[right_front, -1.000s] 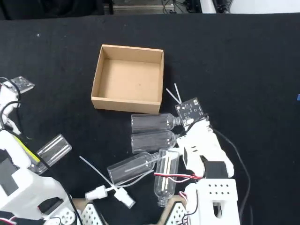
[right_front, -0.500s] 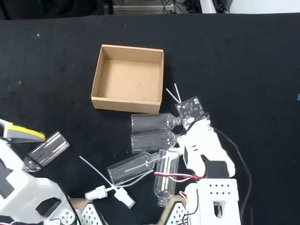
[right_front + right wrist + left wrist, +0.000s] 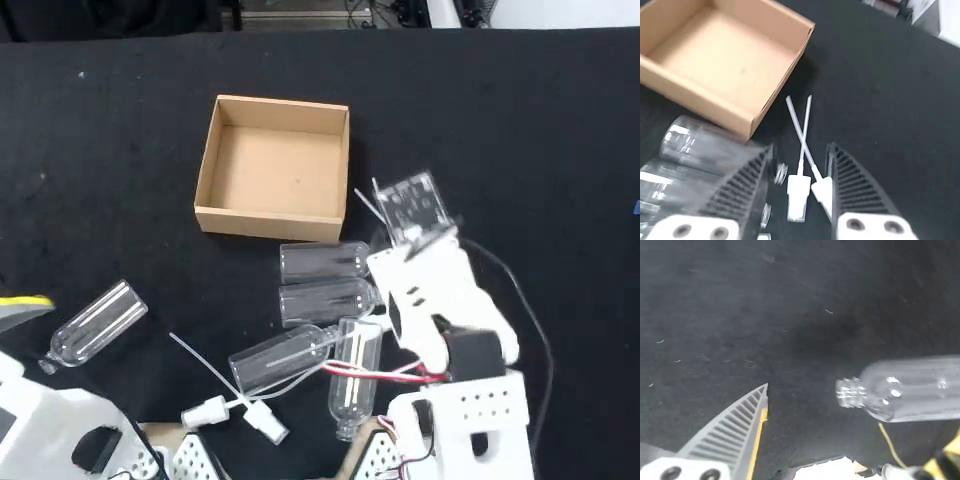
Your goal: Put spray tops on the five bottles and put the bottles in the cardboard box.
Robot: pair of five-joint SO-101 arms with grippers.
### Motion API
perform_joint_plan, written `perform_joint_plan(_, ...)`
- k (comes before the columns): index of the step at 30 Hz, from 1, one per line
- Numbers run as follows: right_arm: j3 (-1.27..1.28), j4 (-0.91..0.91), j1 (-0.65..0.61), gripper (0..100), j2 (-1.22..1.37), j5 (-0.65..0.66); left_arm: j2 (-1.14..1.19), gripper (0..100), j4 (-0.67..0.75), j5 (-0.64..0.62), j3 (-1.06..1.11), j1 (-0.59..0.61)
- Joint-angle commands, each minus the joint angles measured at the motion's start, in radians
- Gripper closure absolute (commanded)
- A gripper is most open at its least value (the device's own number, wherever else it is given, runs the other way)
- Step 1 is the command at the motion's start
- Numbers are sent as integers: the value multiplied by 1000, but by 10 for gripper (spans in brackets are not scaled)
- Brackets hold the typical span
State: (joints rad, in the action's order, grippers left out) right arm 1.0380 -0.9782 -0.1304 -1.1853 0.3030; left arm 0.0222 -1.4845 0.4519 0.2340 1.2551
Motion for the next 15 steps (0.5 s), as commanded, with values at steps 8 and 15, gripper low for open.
perform_joint_plan(8,-389,-5,-104,846,509,-31,-63,795,11,21,-36,134)
perform_joint_plan(15,-533,0,-114,845,723,-236,-58,706,8,23,-31,142)
